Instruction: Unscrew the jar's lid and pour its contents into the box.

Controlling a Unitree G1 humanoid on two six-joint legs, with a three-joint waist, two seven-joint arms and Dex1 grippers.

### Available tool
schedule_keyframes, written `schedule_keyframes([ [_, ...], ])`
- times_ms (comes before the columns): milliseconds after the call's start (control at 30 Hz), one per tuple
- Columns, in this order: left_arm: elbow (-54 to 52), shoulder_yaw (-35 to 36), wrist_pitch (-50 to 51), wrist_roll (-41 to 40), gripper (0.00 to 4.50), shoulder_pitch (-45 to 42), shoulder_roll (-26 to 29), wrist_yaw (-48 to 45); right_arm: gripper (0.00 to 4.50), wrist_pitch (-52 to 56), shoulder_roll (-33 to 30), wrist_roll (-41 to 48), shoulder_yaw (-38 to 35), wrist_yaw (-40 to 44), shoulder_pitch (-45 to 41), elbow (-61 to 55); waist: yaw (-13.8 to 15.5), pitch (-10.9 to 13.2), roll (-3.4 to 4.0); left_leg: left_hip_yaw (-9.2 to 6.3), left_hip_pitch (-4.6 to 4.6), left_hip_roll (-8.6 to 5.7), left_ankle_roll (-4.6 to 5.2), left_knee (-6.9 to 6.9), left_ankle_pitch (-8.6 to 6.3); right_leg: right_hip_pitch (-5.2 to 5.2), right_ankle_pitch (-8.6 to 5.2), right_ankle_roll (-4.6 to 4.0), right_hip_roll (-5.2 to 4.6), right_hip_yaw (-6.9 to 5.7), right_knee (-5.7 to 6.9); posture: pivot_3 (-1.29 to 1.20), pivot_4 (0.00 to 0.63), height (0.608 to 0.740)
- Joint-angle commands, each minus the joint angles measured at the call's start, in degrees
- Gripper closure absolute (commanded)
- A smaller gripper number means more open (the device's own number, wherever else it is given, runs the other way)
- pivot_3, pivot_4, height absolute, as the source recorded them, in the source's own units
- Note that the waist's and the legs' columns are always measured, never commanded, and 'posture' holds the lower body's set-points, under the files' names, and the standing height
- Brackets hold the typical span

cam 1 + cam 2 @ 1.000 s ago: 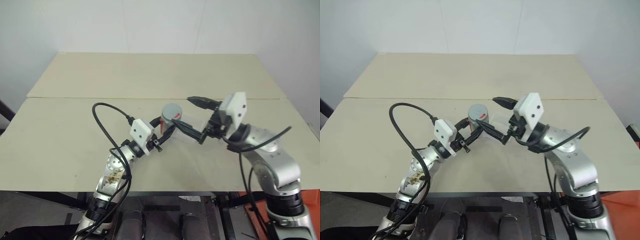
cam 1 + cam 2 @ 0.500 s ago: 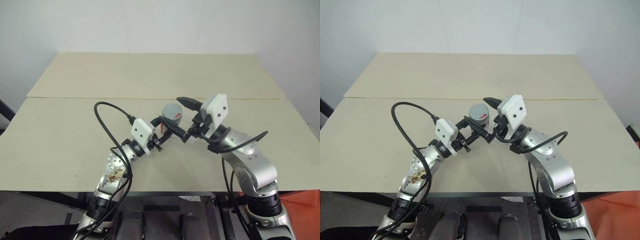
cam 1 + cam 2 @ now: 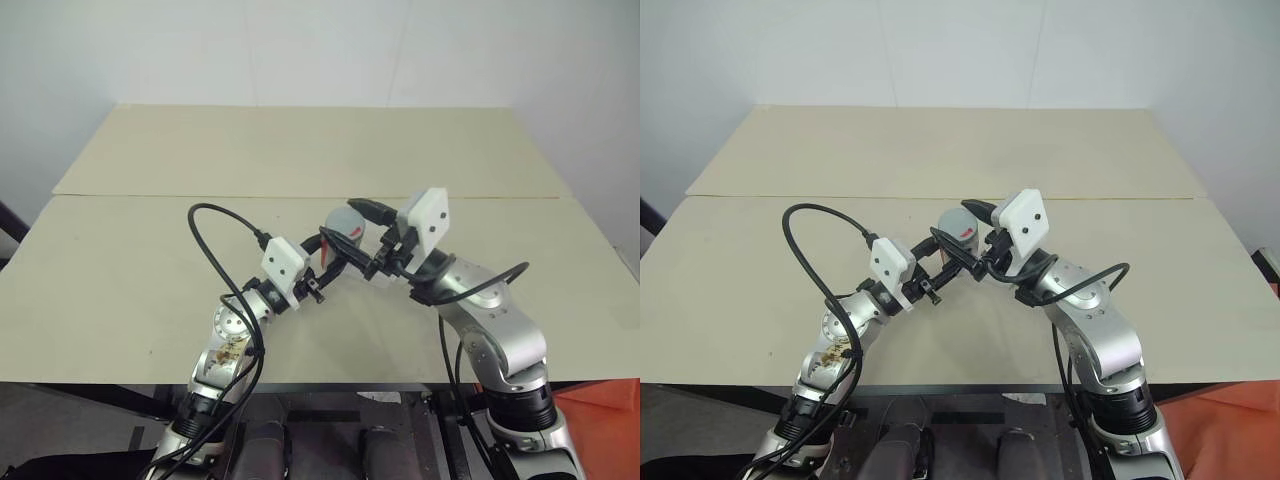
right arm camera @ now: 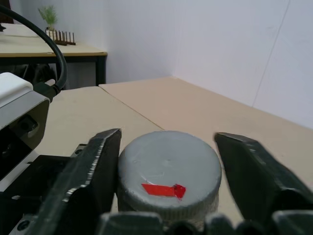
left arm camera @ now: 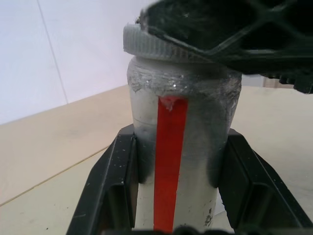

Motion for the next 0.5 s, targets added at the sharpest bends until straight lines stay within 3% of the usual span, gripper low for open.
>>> schedule_keyframes([
  [33, -1.59, 0.43, -1.61, -0.78, 2.63, -0.24, -0.03, -0.11, 1.73, -0.55, 0.12, -0.72, -0.21, -0.22, -1.25, -0.72, -0.02, 0.00, 0.00, 0.00, 0.00, 0.00, 0.00, 0.00, 0.00, 0.00, 0.00, 0.00, 0.00, 0.00, 0.00, 0.00, 0.150, 0.740],
  [267, -2.96, 0.06, -0.85, -2.83, 2.63, 0.43, 0.82, -2.49, 1.73, -0.83, -2.05, -0.06, -0.25, 3.38, -1.16, -0.65, -0.06, 0.00, 0.00, 0.00, 0.00, 0.00, 0.00, 0.00, 0.00, 0.00, 0.00, 0.00, 0.00, 0.00, 0.00, 0.00, 0.150, 0.740],
  [500, -8.26, 0.60, 4.96, -15.05, 2.63, 2.12, 5.96, -14.24, 1.73, -1.20, -9.34, 8.04, -1.17, 21.19, -4.06, 3.51, -0.27, 0.00, 0.01, -0.01, 0.00, 0.05, 0.00, 0.00, 0.00, 0.00, 0.00, 0.00, 0.03, -0.02, 0.00, 0.00, 0.150, 0.740],
])
